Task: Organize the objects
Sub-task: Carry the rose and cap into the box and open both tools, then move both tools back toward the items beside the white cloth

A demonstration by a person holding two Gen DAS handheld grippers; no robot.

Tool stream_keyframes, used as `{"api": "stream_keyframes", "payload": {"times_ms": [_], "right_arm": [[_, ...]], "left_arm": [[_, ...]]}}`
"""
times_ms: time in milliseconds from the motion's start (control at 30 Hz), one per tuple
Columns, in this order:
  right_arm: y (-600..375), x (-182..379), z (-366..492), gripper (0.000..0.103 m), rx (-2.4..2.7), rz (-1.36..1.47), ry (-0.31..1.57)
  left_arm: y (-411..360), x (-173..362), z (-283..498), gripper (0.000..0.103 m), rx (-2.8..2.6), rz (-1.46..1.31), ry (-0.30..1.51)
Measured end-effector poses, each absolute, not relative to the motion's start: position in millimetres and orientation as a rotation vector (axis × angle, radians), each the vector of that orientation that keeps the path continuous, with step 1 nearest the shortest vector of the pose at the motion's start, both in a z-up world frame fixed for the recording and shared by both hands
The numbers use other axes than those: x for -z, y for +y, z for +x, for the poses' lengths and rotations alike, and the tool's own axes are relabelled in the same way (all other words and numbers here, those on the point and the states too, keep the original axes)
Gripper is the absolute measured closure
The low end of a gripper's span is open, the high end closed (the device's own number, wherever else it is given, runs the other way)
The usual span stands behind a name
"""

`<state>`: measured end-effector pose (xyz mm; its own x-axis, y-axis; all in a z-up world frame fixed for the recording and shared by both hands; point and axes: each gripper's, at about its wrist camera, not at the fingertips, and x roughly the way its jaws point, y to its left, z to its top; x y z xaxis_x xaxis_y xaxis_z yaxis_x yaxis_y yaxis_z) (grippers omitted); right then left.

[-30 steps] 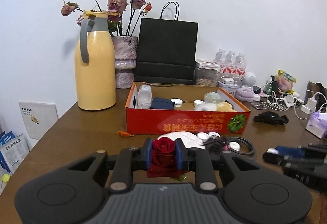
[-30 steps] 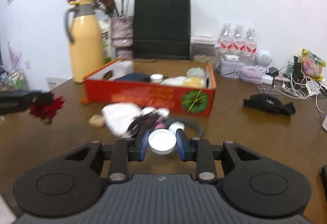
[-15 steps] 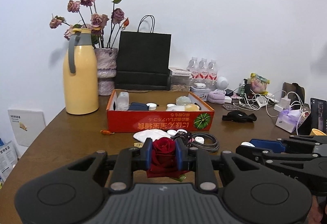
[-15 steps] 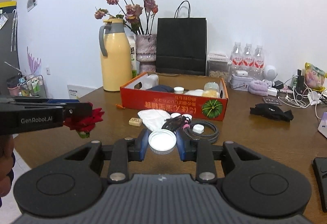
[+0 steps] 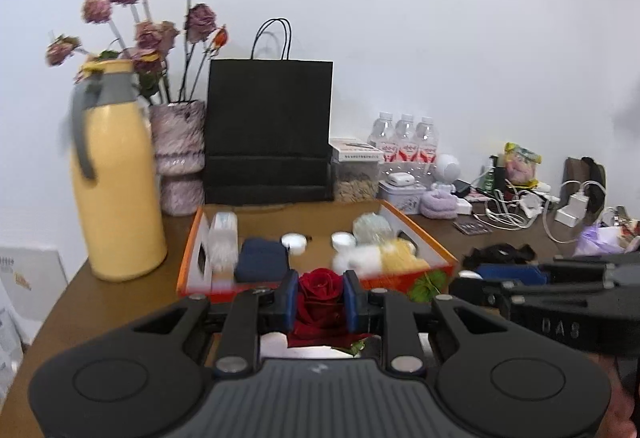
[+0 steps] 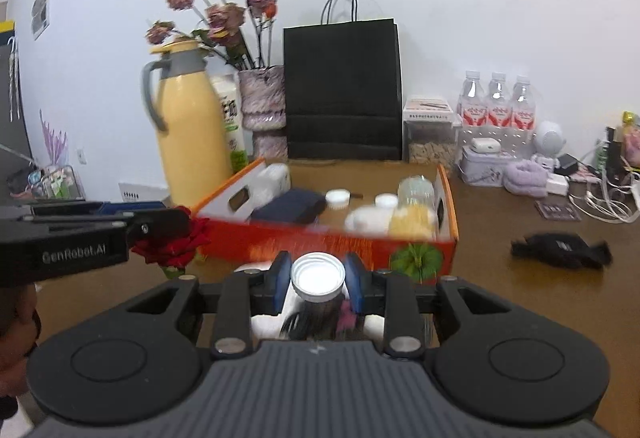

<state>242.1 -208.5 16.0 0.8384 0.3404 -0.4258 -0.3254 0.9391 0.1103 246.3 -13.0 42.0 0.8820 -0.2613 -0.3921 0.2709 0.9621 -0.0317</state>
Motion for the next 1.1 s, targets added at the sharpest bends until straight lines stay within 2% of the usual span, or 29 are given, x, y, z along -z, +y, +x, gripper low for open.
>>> {"api": "stream_keyframes", "payload": {"times_ms": [300,600,700,767,800,833,1100], "right_arm": [[-224,-25,418,0.073,-0.381,0.249,0.597],[-175,22,552,0.073,-0.282,0.145,0.834],[-163,40,569,0.072,-0.255,0.091,0.887],[-157,49,575,0.061,-0.245,0.068,0.91],[-157,52,575,0.042,-0.239,0.07,0.909],[-158,52,574,0.03,-0.243,0.077,0.896],[-173,10,544,0.02,-0.241,0.09,0.776]], "left_arm": [[-37,-32,388,0.081,0.328,0.002,0.55],[-47,8,514,0.08,0.274,-0.04,0.824],[-48,19,532,0.073,0.284,-0.023,0.862],[-46,22,536,0.063,0.293,-0.029,0.869],[-47,22,535,0.051,0.293,-0.029,0.868],[-47,22,534,0.042,0.295,-0.029,0.864],[-41,-1,506,0.04,0.285,-0.049,0.803]]}}
